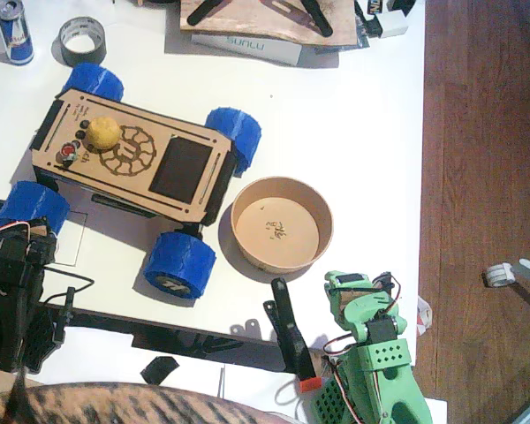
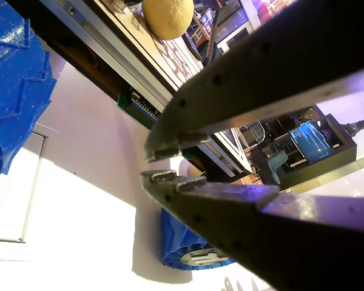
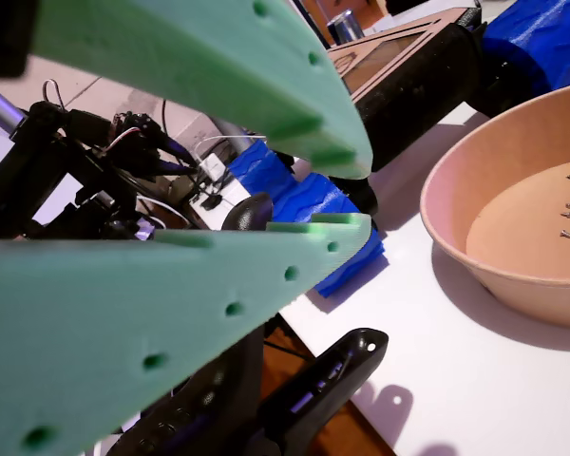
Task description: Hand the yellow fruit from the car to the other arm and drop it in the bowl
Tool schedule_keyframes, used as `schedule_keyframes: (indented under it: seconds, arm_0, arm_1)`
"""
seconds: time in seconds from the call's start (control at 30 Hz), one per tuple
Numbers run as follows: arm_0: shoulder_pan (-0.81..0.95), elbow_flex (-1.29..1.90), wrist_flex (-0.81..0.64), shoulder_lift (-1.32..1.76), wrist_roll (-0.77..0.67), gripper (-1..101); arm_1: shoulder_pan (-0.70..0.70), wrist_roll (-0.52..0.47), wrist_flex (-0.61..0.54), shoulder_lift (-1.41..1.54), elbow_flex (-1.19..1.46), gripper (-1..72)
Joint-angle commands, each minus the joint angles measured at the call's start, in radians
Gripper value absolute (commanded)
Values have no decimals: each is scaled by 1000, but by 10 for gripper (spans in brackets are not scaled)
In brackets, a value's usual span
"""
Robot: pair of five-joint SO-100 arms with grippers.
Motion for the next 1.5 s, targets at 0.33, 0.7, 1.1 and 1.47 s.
schedule_keyframes:
  seconds: [0.33, 0.7, 1.1, 1.47]
  arm_0:
    - [-6, 66, 12, 95, 0, 2]
    - [-2, 54, 25, 95, 0, 1]
    - [-3, -583, 2, -397, 0, 88]
    - [-3, -1146, 115, -905, 0, 218]
  arm_1:
    - [15, -43, 32, 5, -40, 2]
    - [17, -48, 32, 5, -40, 2]
    - [18, -49, 32, 5, -40, 2]
    - [17, -48, 32, 5, -40, 2]
